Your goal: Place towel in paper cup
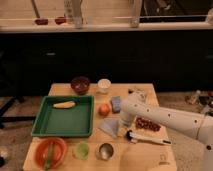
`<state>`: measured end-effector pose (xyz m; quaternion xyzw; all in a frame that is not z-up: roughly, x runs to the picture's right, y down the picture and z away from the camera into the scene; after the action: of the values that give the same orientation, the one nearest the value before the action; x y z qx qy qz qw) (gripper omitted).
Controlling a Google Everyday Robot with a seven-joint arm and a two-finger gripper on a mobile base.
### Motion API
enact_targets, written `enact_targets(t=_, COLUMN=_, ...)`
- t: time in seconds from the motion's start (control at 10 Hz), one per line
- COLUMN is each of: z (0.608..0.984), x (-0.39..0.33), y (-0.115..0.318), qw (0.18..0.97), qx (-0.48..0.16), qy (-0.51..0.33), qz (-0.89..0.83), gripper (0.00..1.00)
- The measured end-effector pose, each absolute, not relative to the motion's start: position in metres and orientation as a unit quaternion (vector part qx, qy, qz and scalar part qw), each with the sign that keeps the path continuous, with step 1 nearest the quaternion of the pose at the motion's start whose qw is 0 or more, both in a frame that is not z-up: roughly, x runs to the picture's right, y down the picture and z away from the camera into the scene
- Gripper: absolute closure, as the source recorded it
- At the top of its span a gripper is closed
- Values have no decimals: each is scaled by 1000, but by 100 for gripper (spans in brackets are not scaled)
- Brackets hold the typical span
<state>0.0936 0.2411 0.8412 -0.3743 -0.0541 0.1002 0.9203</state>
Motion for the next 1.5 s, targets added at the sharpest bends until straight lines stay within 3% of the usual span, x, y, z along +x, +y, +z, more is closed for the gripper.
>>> enact_targets(t=0.2, z=841, x=96, y=238, qw=921, qx=-372, qy=-52, qz=101, gripper=84)
enact_targets(t=0.4, z=839, x=99, y=239, qw=920, qx=-374, qy=-50, qz=103, gripper=99)
enact_targets(t=0.9, z=832, x=103, y=239, qw=920, qx=-377, qy=-52, qz=92, gripper=100)
enact_targets(t=1.5, z=766, x=73, y=182, qw=937, qx=-327, qy=-113, qz=40, gripper=100)
